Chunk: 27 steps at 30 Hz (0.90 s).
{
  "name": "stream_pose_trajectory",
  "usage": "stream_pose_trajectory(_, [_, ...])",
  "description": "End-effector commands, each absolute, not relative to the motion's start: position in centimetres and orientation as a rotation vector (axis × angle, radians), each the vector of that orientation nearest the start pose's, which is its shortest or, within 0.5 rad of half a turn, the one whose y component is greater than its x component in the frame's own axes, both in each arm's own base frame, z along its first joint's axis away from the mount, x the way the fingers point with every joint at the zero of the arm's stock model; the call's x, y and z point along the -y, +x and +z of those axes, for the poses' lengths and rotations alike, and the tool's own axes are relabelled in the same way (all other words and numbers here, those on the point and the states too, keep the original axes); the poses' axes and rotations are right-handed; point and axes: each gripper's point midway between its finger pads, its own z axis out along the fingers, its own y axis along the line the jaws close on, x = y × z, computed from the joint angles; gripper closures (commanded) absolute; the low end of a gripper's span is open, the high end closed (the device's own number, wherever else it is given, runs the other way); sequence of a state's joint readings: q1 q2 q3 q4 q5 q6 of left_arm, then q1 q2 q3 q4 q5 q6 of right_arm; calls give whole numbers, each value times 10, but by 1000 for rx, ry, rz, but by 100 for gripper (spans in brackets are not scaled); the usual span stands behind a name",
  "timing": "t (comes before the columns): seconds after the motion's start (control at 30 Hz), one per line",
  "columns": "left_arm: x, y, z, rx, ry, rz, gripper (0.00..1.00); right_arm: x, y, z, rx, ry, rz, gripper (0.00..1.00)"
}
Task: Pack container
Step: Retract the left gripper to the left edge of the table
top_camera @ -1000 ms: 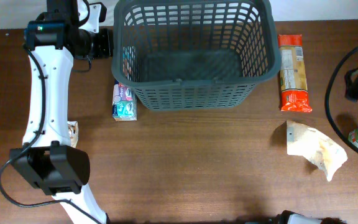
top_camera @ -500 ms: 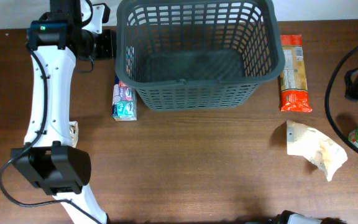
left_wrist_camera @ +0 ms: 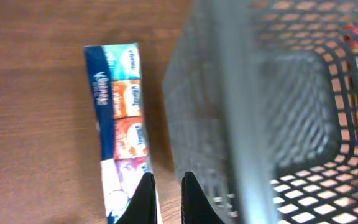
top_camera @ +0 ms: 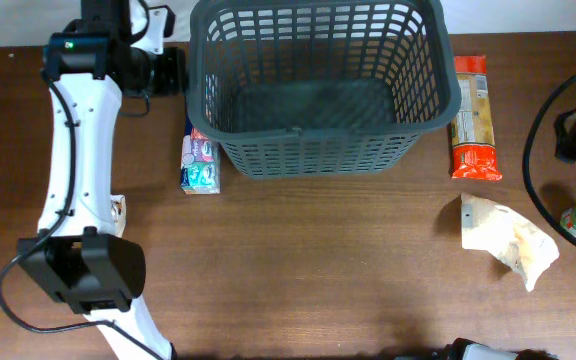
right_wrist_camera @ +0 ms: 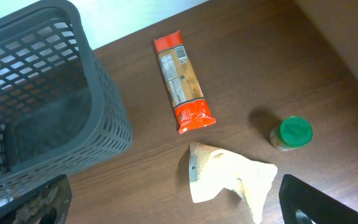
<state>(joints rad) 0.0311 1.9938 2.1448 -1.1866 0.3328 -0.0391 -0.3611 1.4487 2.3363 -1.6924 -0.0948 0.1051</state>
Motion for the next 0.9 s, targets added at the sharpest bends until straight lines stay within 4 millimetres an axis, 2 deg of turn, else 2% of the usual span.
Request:
stream_pose_trajectory(0.0, [-2,485,243,-2591,-166,-401,98,77,254,425,-2327,501,1,1])
stream_pose_trajectory(0.07, [-27,479,240,-2603,-266,-392,98,78,254,425,-2327,505,-8,1])
stream_pose_trajectory(0.1, [-46,473,238,-2612,-330,-382,98,79,254,425,-2326,509,-16,1])
stream_pose_trajectory(0.23, [-95,457,231,-2622,-545,-322,98,86,252,424,-2327,529,-62,1])
stream_pose_trajectory(0.3, [-116,447,229,-2623,-631,-310,97,88,253,423,-2332,535,-73,1])
stream_pose_trajectory(0.37, [-128,440,227,-2625,-675,-304,91,89,255,421,-2340,537,-71,1])
stream_pose_trajectory(0.47, [-136,433,225,-2637,-700,-300,70,91,259,417,-2354,541,-69,1])
stream_pose_trajectory(0.5, [-135,431,225,-2645,-690,-299,60,91,260,416,-2357,541,-68,1])
stream_pose_trajectory(0.57, [-134,430,224,-2661,-654,-293,17,92,263,414,-2364,543,-67,1])
stream_pose_trajectory(0.6, [-133,429,223,-2668,-639,-292,1,93,265,413,-2368,544,-67,1])
stream_pose_trajectory(0.73, [-141,423,218,-2695,-660,-217,1,97,275,405,-2392,549,-65,1])
stream_pose_trajectory(0.87, [-154,418,216,-2708,-685,-100,1,111,288,387,-2456,586,-123,1])
